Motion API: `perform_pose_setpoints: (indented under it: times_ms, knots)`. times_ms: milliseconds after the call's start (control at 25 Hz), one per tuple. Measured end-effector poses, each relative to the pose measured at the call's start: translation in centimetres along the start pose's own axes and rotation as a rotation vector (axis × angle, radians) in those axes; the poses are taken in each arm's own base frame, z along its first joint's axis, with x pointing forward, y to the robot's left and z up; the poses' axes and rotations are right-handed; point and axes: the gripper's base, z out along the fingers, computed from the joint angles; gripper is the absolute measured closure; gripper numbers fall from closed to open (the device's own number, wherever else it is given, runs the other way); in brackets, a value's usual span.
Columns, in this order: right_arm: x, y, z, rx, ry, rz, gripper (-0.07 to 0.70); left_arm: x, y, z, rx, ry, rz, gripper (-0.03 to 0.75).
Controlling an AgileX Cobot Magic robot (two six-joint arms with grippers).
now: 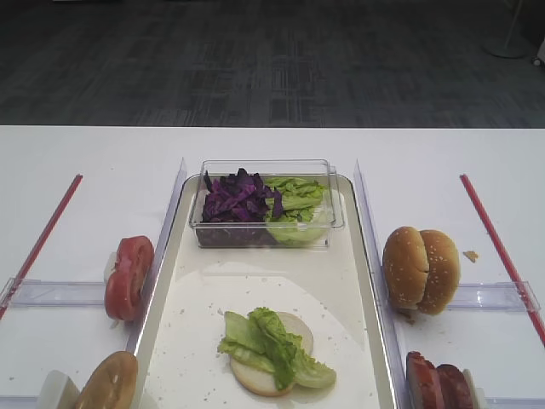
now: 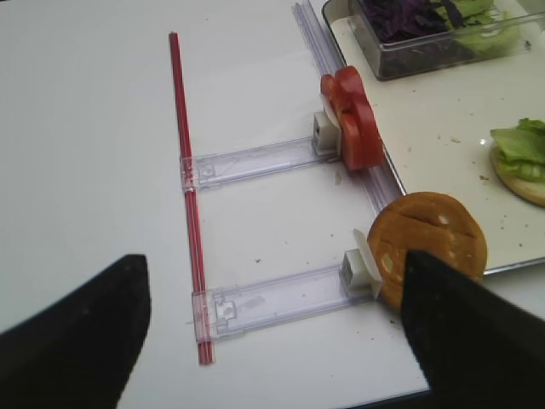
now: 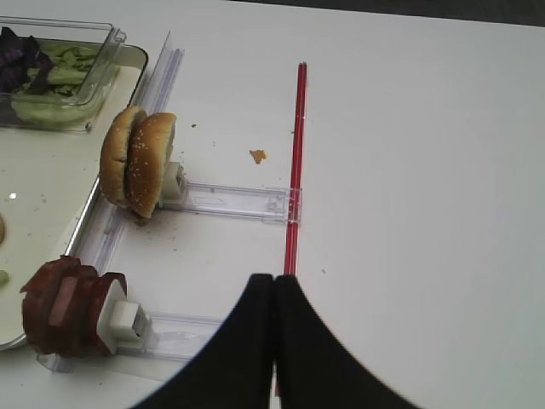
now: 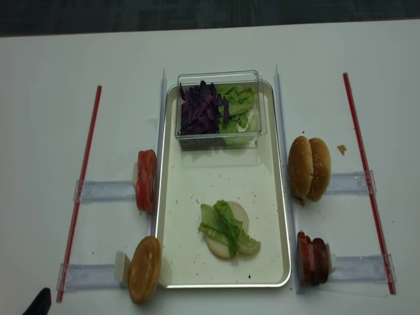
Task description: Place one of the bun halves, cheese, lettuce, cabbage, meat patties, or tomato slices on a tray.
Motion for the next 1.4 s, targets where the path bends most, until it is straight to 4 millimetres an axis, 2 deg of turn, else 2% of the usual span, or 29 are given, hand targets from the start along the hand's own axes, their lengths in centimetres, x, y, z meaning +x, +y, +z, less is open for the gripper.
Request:
perform_pose_setpoints:
  times_ms: [1400]
  knots:
    - [0.0,0.0,0.0,0.0,0.0,0.0,0.595,0.0,0.0,0.0,0.0,0.0,0.0,0.161]
